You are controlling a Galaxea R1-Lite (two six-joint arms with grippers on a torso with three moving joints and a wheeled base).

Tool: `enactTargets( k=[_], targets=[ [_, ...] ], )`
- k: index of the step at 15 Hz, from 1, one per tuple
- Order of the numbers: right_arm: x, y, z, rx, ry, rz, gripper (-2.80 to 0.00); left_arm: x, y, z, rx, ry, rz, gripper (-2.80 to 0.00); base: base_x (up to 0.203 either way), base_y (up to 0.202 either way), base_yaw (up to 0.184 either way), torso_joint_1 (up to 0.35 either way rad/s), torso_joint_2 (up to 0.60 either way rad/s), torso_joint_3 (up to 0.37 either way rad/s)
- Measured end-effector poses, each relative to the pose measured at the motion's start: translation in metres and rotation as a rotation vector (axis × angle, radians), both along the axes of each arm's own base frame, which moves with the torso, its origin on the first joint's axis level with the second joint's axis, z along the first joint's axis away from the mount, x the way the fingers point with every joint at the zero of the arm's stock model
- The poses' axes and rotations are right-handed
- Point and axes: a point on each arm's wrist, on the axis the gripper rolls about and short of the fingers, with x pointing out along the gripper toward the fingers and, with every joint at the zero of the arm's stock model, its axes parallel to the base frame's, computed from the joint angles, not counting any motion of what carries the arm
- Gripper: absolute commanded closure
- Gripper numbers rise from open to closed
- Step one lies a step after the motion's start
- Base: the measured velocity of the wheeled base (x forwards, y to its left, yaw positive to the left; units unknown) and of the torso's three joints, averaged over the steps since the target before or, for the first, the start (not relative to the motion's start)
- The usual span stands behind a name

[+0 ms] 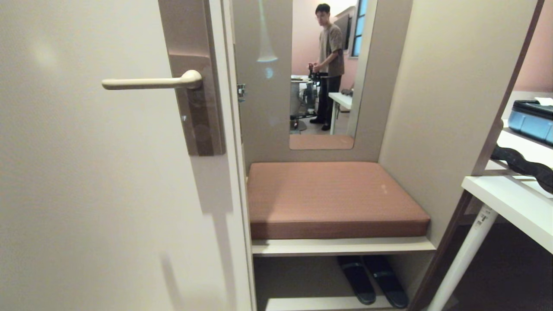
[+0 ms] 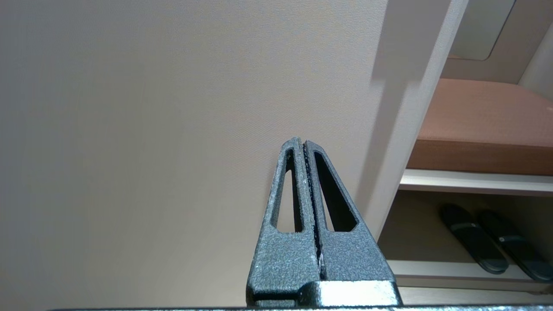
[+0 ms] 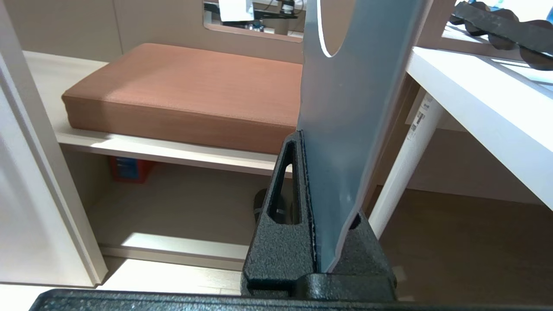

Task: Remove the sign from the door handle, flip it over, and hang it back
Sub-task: Hand it to the other hand

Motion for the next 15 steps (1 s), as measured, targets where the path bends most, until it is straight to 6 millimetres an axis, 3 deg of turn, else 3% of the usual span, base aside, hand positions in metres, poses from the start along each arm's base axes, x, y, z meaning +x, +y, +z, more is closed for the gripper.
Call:
enactTargets(
  k=[4,6,10,15],
  targets=[
    [-0.001,0.000,0.002,-0.001,-0.007,-0.006,0.00,0.000,0.000,0.000,0.003,0.000,0.000,0.00,0.000,0.000,0.000,0.000,0.00,0.000],
    [-0.003,0.000,0.013,0.000,-0.031,-0.008,0.00,0.000,0.000,0.000,0.004,0.000,-0.001,0.00,0.000,0.000,0.000,0.000,0.00,0.000],
    [-0.002,0.000,0.057,0.001,-0.059,-0.005,0.00,0.000,0.000,0.000,0.023,0.004,-0.009,0.00,0.000,0.000,0.000,0.000,0.00,0.000],
    [0.019,-0.001,0.120,0.023,-0.037,-0.031,0.00,0.000,-0.001,0.001,0.071,0.002,-0.037,0.00,0.000,0.000,0.000,0.000,0.00,0.000]
  ],
)
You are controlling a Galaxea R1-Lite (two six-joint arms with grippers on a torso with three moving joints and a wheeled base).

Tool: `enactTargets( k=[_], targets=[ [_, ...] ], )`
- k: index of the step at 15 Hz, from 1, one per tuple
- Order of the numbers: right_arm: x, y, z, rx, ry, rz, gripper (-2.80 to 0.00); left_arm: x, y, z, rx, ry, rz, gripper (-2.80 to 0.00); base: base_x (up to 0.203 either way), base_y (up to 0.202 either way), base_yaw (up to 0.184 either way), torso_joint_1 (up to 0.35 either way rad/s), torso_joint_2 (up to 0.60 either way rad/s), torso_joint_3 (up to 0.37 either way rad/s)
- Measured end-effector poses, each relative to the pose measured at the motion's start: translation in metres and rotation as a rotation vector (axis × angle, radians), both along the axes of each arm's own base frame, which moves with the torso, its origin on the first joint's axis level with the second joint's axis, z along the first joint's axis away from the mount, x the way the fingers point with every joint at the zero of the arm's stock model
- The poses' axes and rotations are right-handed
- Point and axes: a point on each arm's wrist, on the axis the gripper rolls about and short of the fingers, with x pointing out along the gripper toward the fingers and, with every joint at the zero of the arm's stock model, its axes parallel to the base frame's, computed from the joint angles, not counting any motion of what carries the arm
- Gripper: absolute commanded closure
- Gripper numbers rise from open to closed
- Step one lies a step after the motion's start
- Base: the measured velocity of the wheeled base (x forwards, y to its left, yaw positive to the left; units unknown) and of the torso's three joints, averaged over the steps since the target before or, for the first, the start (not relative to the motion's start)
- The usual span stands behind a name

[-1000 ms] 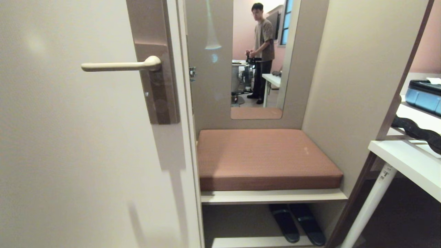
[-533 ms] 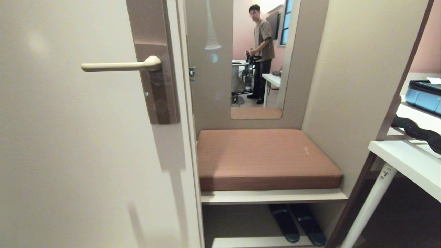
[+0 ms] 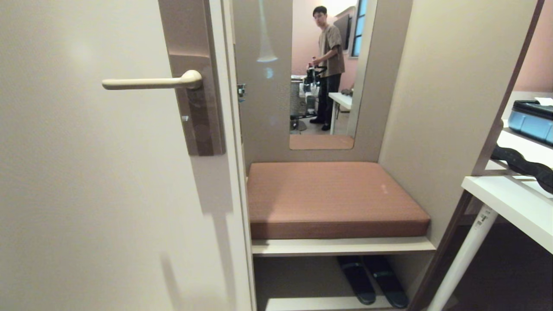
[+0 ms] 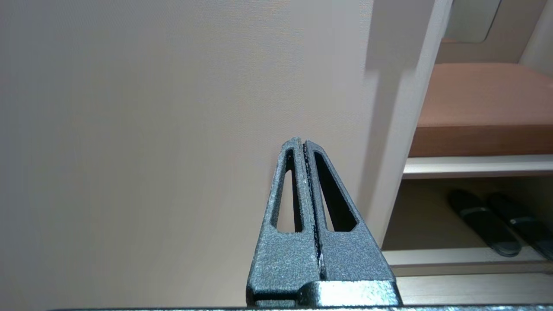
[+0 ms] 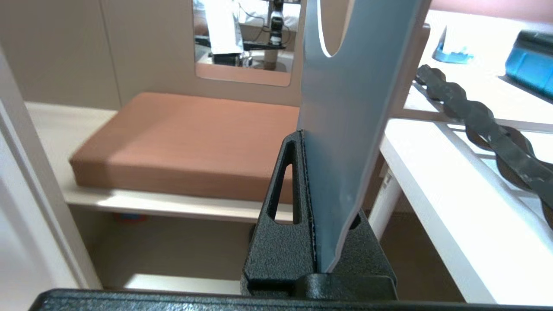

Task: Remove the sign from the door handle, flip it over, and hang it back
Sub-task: Hand it to the other hand

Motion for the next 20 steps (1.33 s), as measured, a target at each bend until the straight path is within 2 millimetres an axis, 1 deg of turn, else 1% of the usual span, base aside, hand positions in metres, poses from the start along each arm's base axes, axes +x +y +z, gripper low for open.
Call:
enactTargets(
  k=[2,4,6,9,12,15,17,20],
  targets=[
    [0.010,0.000,0.015,0.031,0.015,-0.003,0.00,0.000,0.000,0.002,0.040,-0.003,-0.018,0.00,0.000,0.000,0.000,0.000,0.00,0.000],
    [0.018,0.000,0.026,0.048,0.027,-0.004,0.00,-0.002,-0.001,0.013,0.045,-0.018,-0.061,0.00,0.000,0.000,0.000,0.000,0.00,0.000],
    [0.026,0.000,0.034,0.054,0.040,-0.004,0.00,0.001,-0.002,0.029,0.037,-0.006,-0.105,0.00,0.000,0.000,0.000,0.000,0.00,0.000],
    [0.037,0.000,0.048,0.066,0.049,-0.003,0.00,0.014,-0.003,0.069,-0.022,0.034,-0.188,0.00,0.000,0.000,0.000,0.000,0.00,0.000],
    [0.050,0.000,0.060,0.075,0.065,-0.001,0.00,0.043,-0.007,0.119,-0.107,0.073,-0.323,0.00,0.000,0.000,0.000,0.000,0.00,0.000],
    [0.066,0.001,0.070,0.082,0.085,0.024,0.00,0.080,-0.023,0.164,-0.190,0.104,-0.493,0.00,0.000,0.000,0.000,0.000,0.00,0.000],
    [0.074,0.003,0.079,0.096,0.080,0.083,0.00,0.105,-0.042,0.181,-0.212,0.135,-0.609,0.00,0.000,0.000,0.000,0.000,0.00,0.000],
    [0.085,0.005,0.089,0.097,0.065,0.214,0.00,0.134,-0.074,0.189,-0.214,0.164,-0.733,0.00,0.000,0.000,0.000,0.000,0.00,0.000]
  ],
)
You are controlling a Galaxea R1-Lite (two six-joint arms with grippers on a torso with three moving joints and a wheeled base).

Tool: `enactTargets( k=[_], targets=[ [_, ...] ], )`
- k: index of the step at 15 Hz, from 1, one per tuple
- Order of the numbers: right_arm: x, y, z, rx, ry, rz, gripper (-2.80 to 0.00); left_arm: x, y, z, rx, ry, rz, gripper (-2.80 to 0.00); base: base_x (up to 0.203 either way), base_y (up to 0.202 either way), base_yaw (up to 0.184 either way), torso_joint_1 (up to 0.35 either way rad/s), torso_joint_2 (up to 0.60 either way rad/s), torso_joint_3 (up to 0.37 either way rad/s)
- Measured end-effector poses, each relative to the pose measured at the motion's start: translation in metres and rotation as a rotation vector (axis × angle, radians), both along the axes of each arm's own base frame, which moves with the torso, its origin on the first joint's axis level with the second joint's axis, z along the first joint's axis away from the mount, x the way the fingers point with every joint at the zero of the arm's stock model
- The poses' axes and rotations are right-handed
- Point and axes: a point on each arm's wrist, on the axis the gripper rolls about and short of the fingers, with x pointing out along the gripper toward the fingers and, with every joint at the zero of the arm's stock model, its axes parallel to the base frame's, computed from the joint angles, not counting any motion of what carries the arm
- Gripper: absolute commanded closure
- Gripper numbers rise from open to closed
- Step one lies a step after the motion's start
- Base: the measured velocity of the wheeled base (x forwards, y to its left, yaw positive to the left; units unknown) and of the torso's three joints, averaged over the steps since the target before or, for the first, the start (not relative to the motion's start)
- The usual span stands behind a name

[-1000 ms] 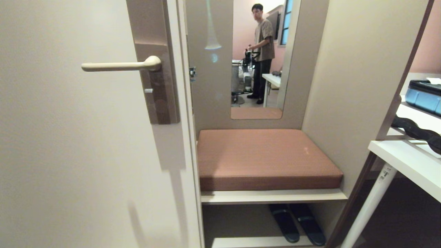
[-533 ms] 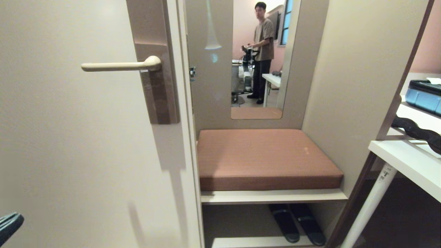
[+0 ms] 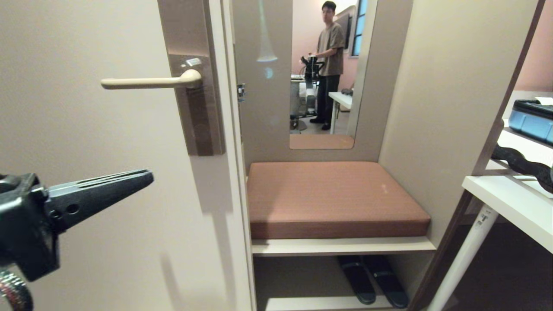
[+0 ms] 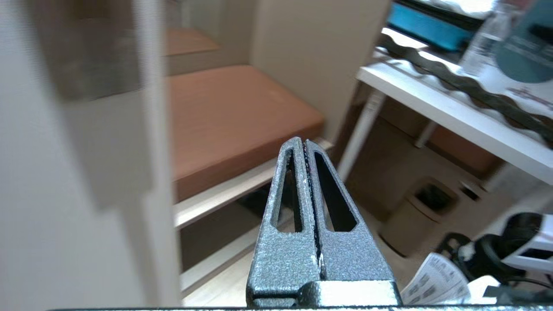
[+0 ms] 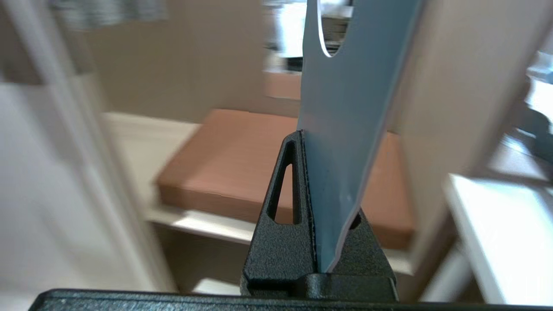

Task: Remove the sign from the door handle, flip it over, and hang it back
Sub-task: Hand it to the other hand

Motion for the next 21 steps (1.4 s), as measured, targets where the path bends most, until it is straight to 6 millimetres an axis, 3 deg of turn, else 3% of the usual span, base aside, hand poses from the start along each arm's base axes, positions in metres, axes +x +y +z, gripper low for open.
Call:
enactTargets(
  k=[4,12,16,21],
  targets=[
    [0.013,0.003,0.011,0.002,0.000,0.145,0.00,0.023,-0.029,-0.004,-0.018,0.023,-0.104,0.00,0.000,0.000,0.000,0.000,0.00,0.000],
    [0.041,0.010,0.027,0.001,-0.017,0.495,0.00,0.035,-0.043,-0.014,-0.002,0.094,-0.211,0.00,0.000,0.000,0.000,0.000,0.00,0.000],
    [0.061,0.014,0.027,0.004,-0.027,0.649,0.00,0.047,-0.053,-0.007,-0.026,0.073,-0.250,0.00,0.000,0.000,0.000,0.000,0.00,0.000],
    [0.074,0.031,0.021,0.021,0.015,0.825,0.00,0.069,-0.081,0.014,-0.108,0.027,-0.337,0.00,0.000,0.000,0.000,0.000,0.00,0.000]
  ],
)
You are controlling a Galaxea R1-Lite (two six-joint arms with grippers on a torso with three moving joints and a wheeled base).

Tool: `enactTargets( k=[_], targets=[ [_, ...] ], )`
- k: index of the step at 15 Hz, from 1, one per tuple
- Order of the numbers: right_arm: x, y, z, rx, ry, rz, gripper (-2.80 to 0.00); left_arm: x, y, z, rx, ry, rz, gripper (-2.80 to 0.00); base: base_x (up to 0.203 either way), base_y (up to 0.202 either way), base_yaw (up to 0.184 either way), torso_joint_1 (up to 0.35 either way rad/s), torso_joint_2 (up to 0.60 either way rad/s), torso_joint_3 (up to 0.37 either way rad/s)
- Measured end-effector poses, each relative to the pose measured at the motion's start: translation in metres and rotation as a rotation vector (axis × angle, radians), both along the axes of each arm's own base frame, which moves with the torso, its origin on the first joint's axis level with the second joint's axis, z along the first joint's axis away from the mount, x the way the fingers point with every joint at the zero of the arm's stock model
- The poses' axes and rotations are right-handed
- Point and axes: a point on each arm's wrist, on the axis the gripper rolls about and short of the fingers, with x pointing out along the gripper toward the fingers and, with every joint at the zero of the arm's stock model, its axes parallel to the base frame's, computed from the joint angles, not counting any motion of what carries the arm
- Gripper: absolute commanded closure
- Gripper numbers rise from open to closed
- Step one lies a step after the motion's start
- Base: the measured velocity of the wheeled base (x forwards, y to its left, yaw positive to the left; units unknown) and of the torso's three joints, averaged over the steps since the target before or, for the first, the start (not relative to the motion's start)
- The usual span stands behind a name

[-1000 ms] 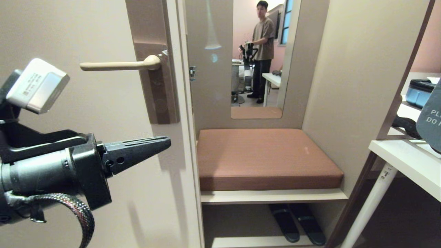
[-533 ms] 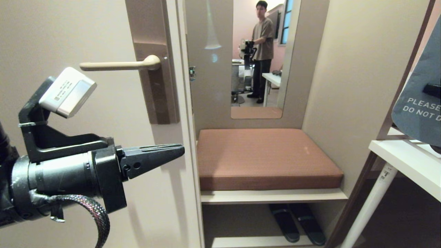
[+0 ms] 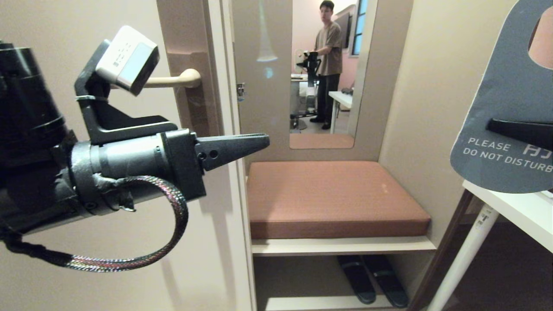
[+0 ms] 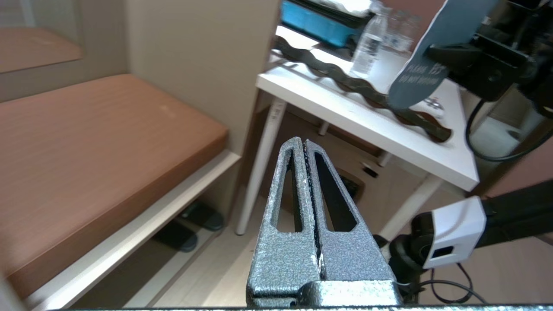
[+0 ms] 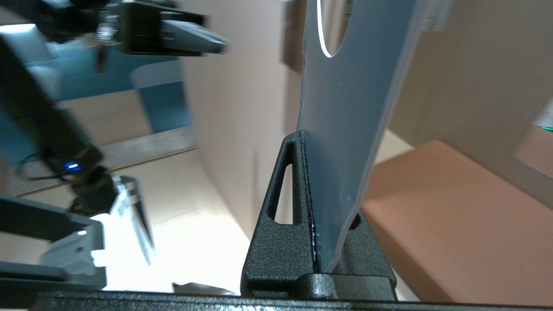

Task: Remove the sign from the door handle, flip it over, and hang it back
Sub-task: Hand it to the other hand

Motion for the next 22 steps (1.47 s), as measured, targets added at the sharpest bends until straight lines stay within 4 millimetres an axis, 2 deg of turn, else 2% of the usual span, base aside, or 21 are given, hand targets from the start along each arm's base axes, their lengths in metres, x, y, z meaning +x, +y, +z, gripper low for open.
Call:
enactTargets(
  k=[5,10,16,17,22],
  targets=[
    [0.014,0.024,0.003,-0.003,0.018,0.127,0.00,0.009,-0.031,-0.001,0.010,0.013,-0.074,0.00,0.000,0.000,0.000,0.000,0.00,0.000],
    [0.032,0.038,0.011,0.003,-0.017,0.172,0.00,0.002,-0.054,-0.006,0.005,0.009,-0.152,0.00,0.000,0.000,0.000,0.000,0.00,0.000],
    [0.040,0.053,0.007,0.003,-0.009,0.229,0.00,0.004,-0.063,-0.011,-0.004,0.009,-0.185,0.00,0.000,0.000,0.000,0.000,0.00,0.000],
    [0.040,0.054,0.007,0.002,-0.008,0.232,0.00,0.004,-0.063,-0.011,-0.004,0.010,-0.186,-2.80,0.000,0.000,0.000,0.000,0.00,0.000],
    [0.042,0.055,0.005,0.000,-0.003,0.234,0.00,0.005,-0.064,-0.012,-0.006,0.003,-0.186,-2.80,0.000,0.000,0.000,0.000,0.00,0.000]
  ],
)
